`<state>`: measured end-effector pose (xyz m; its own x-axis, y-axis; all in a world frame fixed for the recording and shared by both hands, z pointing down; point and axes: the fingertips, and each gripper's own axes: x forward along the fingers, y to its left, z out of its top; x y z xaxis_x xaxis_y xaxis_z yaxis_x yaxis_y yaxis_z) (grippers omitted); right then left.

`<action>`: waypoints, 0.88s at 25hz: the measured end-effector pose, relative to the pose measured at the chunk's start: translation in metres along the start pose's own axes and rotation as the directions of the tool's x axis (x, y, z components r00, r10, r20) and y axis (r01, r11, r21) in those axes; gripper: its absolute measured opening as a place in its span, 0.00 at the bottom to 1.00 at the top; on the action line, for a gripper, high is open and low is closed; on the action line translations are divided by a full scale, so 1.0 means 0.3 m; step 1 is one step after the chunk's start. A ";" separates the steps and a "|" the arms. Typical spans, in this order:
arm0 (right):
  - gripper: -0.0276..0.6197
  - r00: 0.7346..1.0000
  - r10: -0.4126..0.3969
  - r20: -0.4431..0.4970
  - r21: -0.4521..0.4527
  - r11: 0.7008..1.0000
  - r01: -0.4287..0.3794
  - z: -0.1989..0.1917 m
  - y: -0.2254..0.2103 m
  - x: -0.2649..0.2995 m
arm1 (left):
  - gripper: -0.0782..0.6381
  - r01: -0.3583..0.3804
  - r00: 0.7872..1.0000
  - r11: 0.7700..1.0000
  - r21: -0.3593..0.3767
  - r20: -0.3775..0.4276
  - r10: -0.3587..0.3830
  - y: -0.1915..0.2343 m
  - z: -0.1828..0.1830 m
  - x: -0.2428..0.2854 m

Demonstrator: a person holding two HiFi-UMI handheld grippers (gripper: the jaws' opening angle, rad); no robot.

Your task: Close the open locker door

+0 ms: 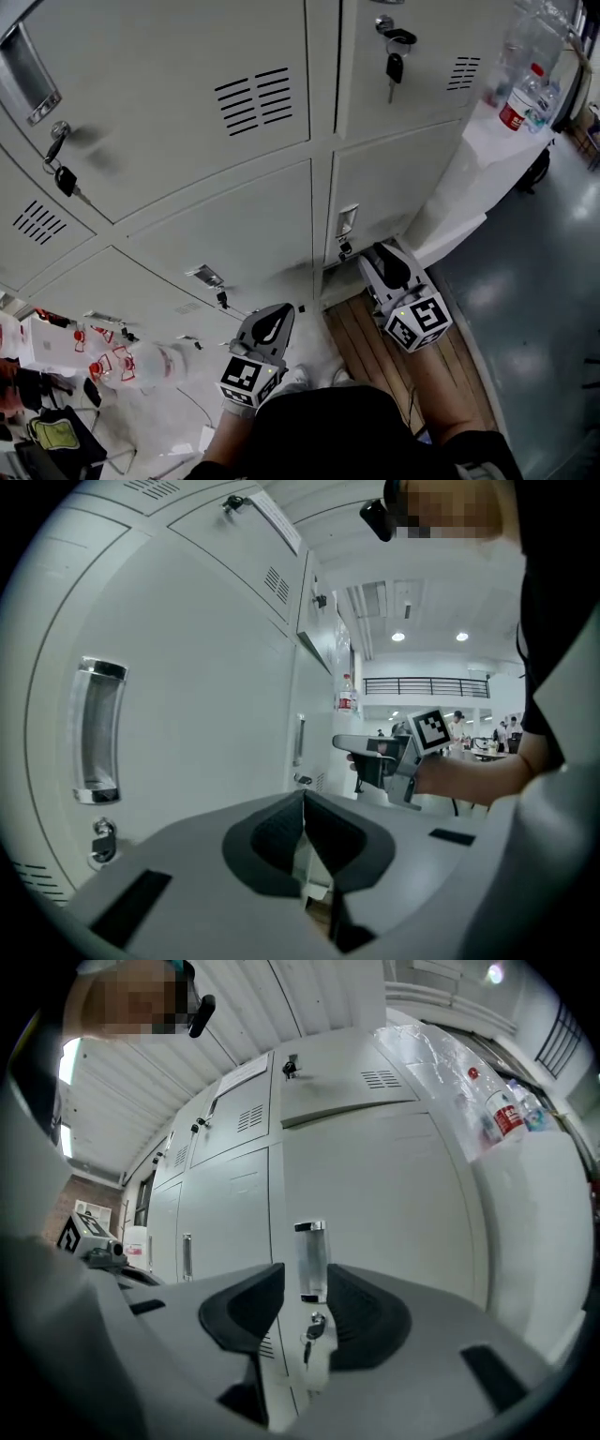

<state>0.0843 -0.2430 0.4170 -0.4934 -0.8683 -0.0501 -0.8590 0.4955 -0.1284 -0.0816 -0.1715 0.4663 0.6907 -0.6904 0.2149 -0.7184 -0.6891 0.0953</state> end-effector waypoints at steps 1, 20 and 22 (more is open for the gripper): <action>0.27 1.000 -0.018 -0.004 -0.004 1.000 0.018 0.000 -0.007 -0.027 | 0.14 0.020 1.000 1.000 0.002 -0.002 -0.020 -0.013 -0.004 0.014; 0.23 0.943 -0.323 -0.081 0.016 0.946 0.325 -0.095 -0.086 -0.538 | 0.14 0.357 0.934 0.933 0.040 -0.038 -0.356 -0.320 -0.020 0.250; 0.23 0.932 -0.351 -0.090 0.006 0.936 0.353 -0.103 -0.082 -0.574 | 0.14 0.381 0.924 0.924 0.040 -0.047 -0.379 -0.345 -0.030 0.259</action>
<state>0.1863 -0.1051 0.4594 -0.1704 -0.9815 0.0871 -0.9770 0.1568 -0.1442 0.0457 -0.1520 0.4820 0.9068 -0.3663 0.2085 -0.3971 -0.9084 0.1310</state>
